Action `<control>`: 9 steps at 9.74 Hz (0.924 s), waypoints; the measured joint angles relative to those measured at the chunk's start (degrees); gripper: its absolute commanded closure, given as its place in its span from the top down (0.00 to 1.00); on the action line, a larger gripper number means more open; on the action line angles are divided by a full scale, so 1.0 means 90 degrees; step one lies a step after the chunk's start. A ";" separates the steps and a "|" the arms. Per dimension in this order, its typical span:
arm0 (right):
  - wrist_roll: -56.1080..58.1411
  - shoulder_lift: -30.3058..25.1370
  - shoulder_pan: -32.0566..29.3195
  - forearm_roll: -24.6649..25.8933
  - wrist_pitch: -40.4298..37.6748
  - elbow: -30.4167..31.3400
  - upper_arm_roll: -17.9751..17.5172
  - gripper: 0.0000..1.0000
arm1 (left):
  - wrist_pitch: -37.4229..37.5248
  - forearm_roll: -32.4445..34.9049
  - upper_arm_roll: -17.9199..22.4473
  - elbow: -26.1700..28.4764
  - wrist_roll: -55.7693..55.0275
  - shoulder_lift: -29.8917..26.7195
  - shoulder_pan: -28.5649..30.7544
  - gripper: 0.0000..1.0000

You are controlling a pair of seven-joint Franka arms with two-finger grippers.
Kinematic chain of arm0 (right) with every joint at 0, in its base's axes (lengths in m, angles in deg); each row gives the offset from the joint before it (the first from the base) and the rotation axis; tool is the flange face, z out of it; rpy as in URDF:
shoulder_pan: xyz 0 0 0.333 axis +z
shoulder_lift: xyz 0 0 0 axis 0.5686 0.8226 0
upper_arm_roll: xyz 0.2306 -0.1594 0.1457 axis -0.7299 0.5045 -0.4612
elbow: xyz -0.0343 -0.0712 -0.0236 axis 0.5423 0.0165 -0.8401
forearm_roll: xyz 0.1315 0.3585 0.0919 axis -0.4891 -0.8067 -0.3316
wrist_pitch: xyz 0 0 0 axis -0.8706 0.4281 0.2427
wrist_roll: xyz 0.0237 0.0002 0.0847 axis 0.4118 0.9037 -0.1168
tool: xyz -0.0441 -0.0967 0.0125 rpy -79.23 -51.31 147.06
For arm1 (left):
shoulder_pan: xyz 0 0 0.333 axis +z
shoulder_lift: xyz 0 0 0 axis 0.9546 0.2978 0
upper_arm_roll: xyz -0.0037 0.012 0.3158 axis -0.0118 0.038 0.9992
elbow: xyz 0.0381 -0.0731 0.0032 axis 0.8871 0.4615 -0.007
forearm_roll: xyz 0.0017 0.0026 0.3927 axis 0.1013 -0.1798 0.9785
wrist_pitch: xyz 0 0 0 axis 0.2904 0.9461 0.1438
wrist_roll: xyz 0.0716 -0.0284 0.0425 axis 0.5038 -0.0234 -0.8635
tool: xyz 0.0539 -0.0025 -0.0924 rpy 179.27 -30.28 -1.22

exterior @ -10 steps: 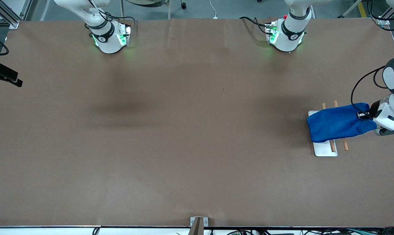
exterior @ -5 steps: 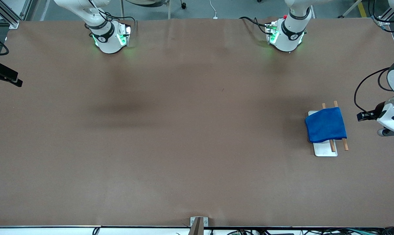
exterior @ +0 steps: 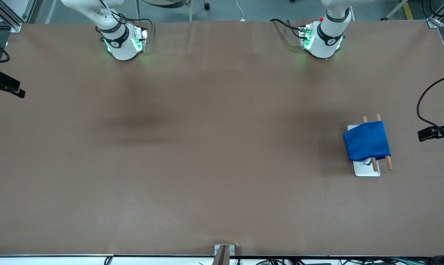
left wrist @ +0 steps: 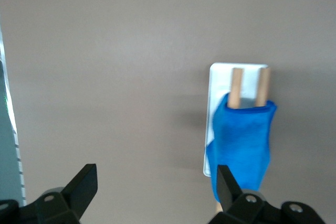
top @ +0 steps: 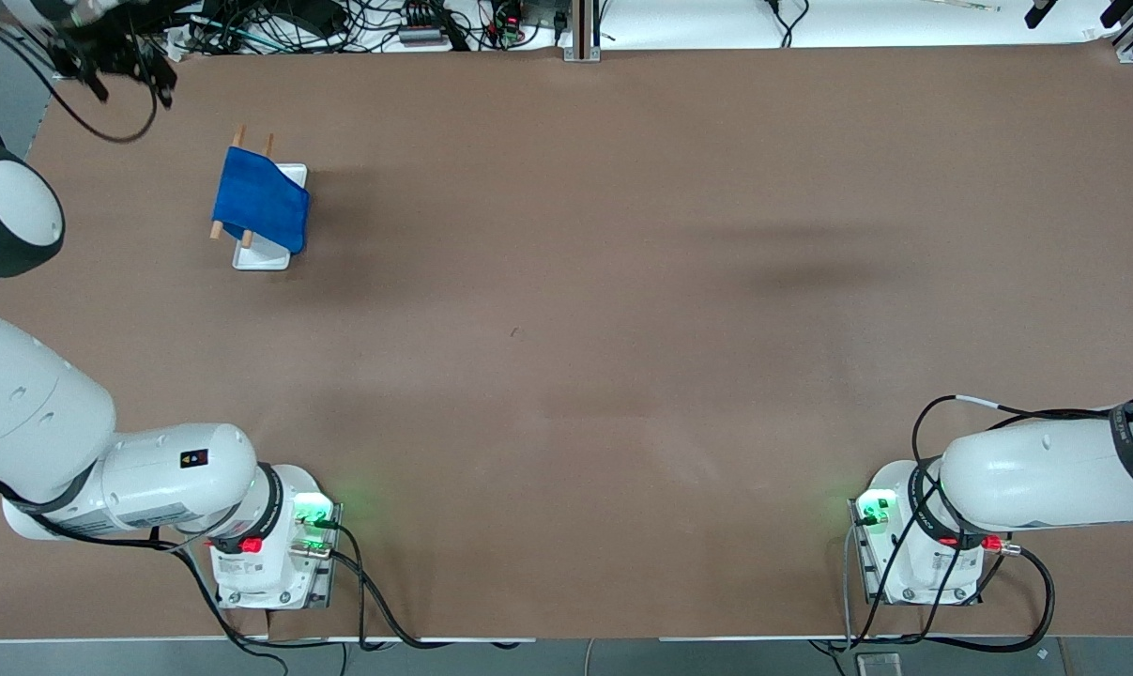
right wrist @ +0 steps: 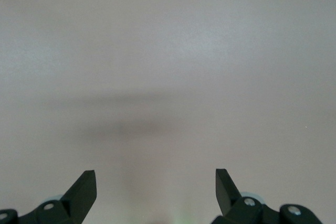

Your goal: Right arm passes towel to left arm to hang

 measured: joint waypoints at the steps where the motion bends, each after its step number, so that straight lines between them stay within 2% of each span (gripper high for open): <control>1: 0.0001 0.0000 -0.0001 0.0000 0.0000 0.0002 0.0001 1.00 | 0.0388 -0.0160 -0.0012 -0.0274 -0.0008 -0.0243 -0.0246 1.00; 3: 0.0002 0.0000 -0.0003 0.0000 0.0000 0.0003 0.0002 1.00 | 0.1043 -0.0555 -0.0034 -0.0483 -0.0081 -0.0899 -0.0668 1.00; 6: 0.0004 0.0000 -0.0003 0.0000 0.0000 0.0007 0.0002 1.00 | 0.2080 -0.1101 -0.0115 -0.0482 -0.0801 -0.1654 -0.0865 1.00; 9: 0.0005 0.0000 -0.0004 0.0000 -0.0003 0.0009 0.0002 1.00 | 0.2589 -0.1132 -0.1051 -0.0476 -0.1965 -0.1941 -0.0813 1.00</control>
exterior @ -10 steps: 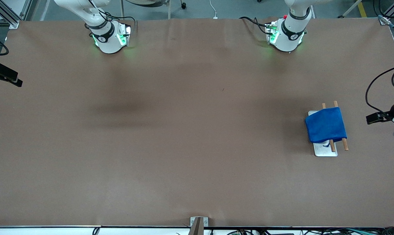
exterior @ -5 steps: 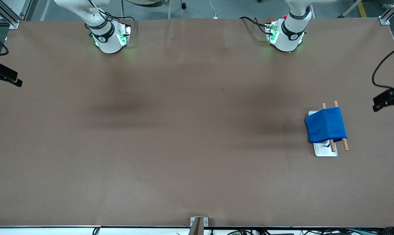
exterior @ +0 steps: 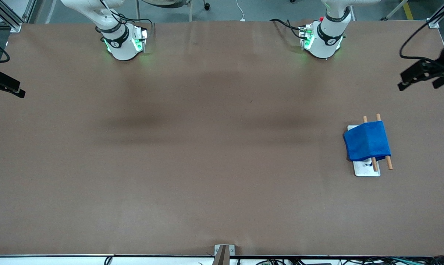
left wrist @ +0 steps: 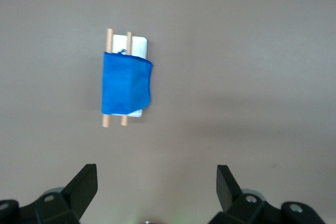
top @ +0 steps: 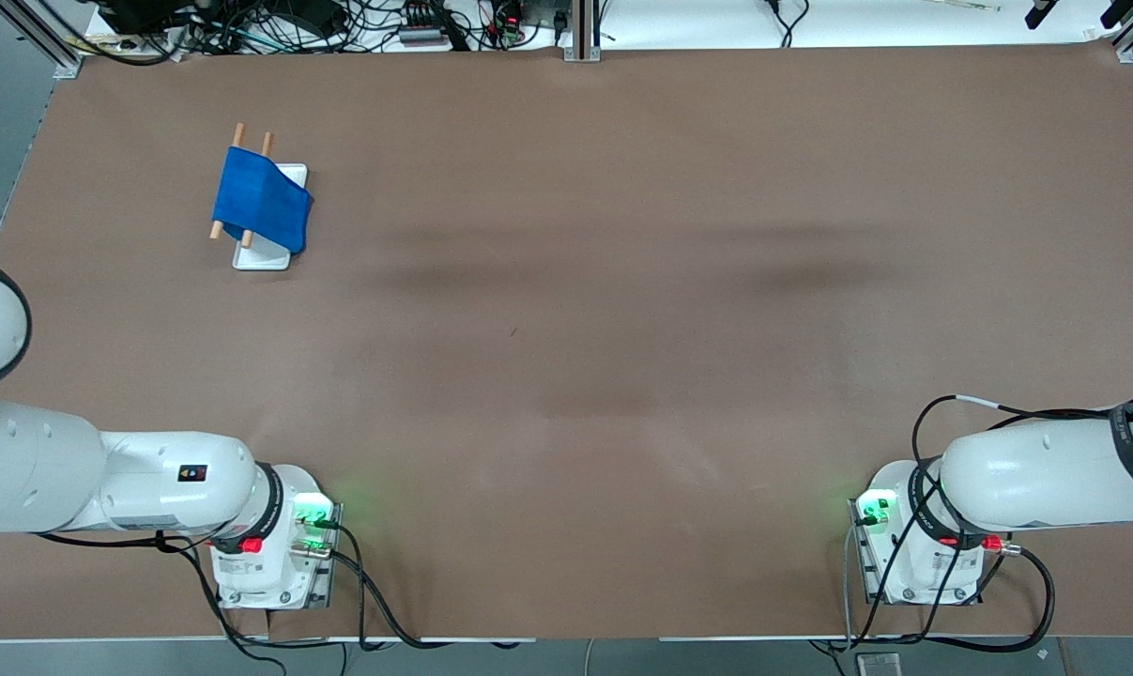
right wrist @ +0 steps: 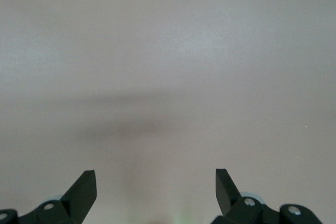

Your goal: Right arm passes towel to left arm to hang

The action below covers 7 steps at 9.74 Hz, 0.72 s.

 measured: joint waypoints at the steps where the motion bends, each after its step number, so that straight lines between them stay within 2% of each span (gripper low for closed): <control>1: 0.0000 0.0000 0.0000 0.0000 -0.0001 0.0001 0.0000 1.00 | 0.0012 0.0000 -0.0261 0.0006 -0.0195 -0.0017 0.0037 1.00; 3: 0.0001 0.0000 -0.0001 0.0000 -0.0002 0.0001 -0.0001 1.00 | 0.0047 -0.0008 -0.0411 0.0019 -0.0250 -0.0031 0.0136 1.00; 7: 0.0001 0.0000 -0.0001 0.0000 -0.0003 0.0001 -0.0001 1.00 | 0.0087 -0.0015 -0.0415 0.0023 -0.0074 -0.0038 0.0192 1.00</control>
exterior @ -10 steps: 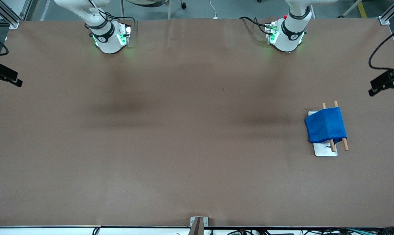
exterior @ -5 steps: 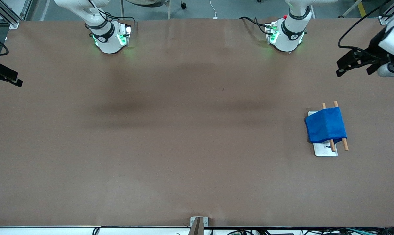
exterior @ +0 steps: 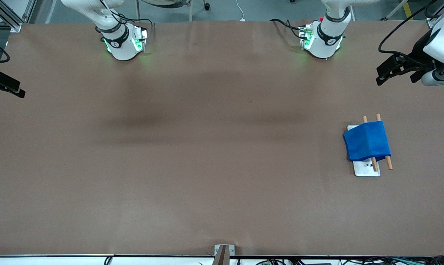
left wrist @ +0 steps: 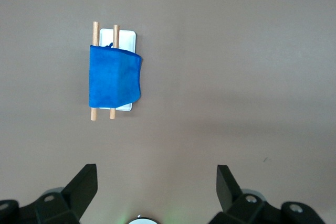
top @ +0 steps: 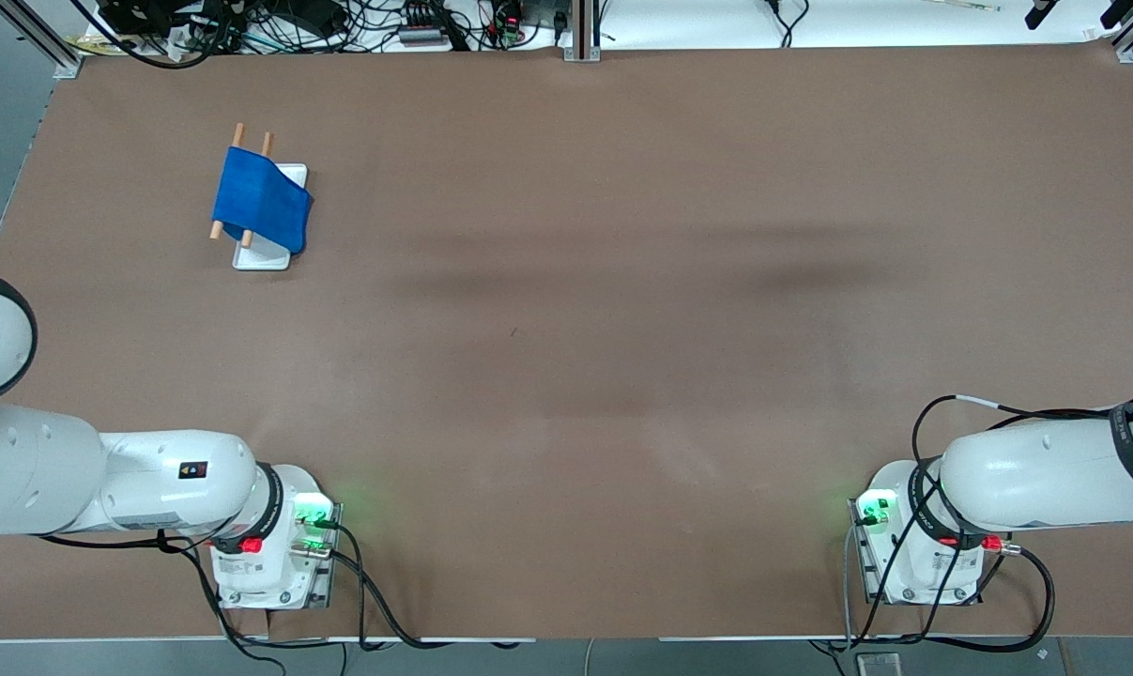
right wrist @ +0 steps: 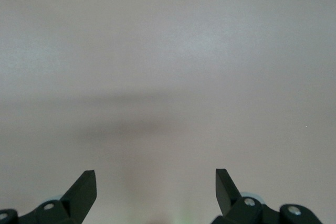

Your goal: Right arm passes towel to left arm to hang

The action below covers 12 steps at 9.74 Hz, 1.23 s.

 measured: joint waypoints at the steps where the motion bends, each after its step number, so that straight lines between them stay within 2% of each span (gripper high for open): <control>1: 0.0000 0.0000 0.0000 0.0000 0.0000 0.0000 0.0000 1.00 | 0.0000 0.0000 -0.0002 0.0003 0.0241 0.0000 -0.0001 1.00; 3: 0.0000 0.0000 0.0000 0.0000 0.0000 0.0000 0.0000 1.00 | 0.0001 0.0000 -0.0005 0.0036 0.0555 0.0004 -0.0001 1.00; 12: 0.0000 0.0000 0.0000 0.0000 0.0000 0.0000 0.0000 1.00 | 0.0000 0.0000 -0.0004 0.0049 0.0555 0.0027 0.0010 1.00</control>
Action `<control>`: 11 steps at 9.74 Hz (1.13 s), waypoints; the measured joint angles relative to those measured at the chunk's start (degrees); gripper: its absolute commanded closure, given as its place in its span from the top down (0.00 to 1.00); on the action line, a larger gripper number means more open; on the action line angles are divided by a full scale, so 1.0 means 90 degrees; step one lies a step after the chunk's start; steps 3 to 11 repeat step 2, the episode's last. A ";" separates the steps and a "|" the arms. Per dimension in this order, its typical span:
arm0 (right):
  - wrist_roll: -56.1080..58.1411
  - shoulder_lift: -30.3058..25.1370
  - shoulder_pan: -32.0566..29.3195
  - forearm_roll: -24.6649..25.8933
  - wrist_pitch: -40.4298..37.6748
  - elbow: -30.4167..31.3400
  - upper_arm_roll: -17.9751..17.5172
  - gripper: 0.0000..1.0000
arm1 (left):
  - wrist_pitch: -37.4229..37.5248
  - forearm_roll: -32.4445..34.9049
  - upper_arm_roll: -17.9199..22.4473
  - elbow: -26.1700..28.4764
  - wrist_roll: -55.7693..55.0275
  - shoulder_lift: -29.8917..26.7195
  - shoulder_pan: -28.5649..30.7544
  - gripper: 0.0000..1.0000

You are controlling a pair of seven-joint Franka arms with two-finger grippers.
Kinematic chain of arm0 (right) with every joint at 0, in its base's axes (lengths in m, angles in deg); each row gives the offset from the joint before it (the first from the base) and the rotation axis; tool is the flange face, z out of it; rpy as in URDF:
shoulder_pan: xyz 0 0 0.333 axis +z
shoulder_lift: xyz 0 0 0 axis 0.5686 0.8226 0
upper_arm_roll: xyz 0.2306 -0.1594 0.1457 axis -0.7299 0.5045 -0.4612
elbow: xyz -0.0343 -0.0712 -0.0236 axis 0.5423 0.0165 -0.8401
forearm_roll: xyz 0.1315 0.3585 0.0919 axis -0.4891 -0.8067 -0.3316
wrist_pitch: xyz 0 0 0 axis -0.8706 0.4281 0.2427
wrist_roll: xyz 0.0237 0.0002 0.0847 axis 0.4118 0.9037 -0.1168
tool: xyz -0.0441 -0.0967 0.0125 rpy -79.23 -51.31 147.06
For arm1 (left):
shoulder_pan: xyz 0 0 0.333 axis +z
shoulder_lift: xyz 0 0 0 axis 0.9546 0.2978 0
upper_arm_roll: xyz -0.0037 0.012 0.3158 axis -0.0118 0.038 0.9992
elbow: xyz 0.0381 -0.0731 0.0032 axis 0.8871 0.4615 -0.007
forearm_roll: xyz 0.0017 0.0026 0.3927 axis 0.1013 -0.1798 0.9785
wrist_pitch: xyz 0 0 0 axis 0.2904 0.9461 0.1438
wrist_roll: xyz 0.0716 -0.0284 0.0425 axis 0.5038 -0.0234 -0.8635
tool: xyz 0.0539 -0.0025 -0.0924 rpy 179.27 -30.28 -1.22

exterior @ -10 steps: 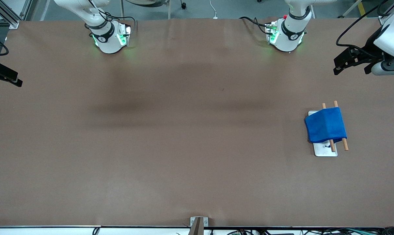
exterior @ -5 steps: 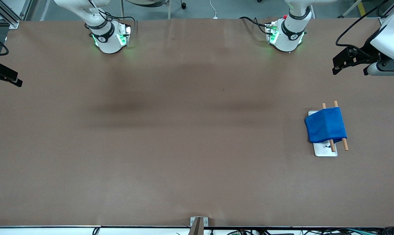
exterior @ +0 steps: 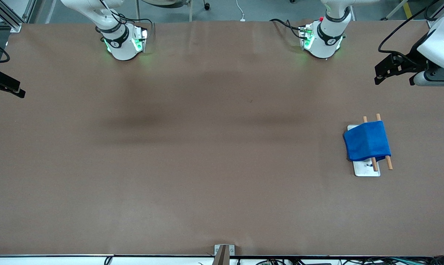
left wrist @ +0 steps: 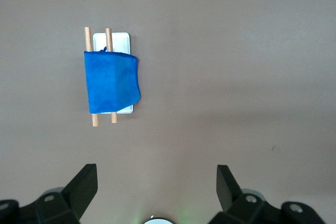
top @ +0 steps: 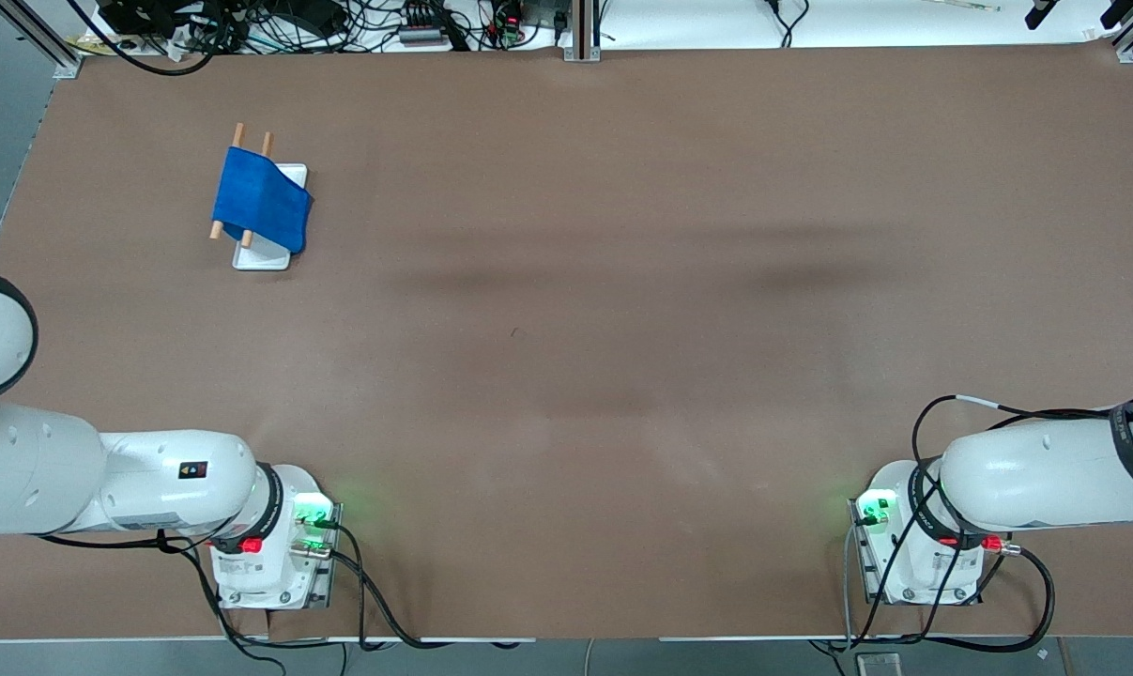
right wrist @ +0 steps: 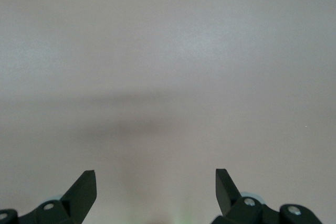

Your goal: Right arm passes towel to left arm to hang

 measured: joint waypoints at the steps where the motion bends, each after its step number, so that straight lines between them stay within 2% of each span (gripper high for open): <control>1: 0.0000 0.0000 0.0000 0.0000 0.0000 0.0000 0.0000 1.00 | 0.0000 0.0000 0.0001 -0.0001 -0.0029 0.0000 0.0007 1.00; 11: 0.0000 0.0000 0.0000 0.0000 0.0000 0.0000 0.0000 1.00 | 0.0000 0.0000 0.0000 -0.0001 -0.0119 0.0000 0.0006 1.00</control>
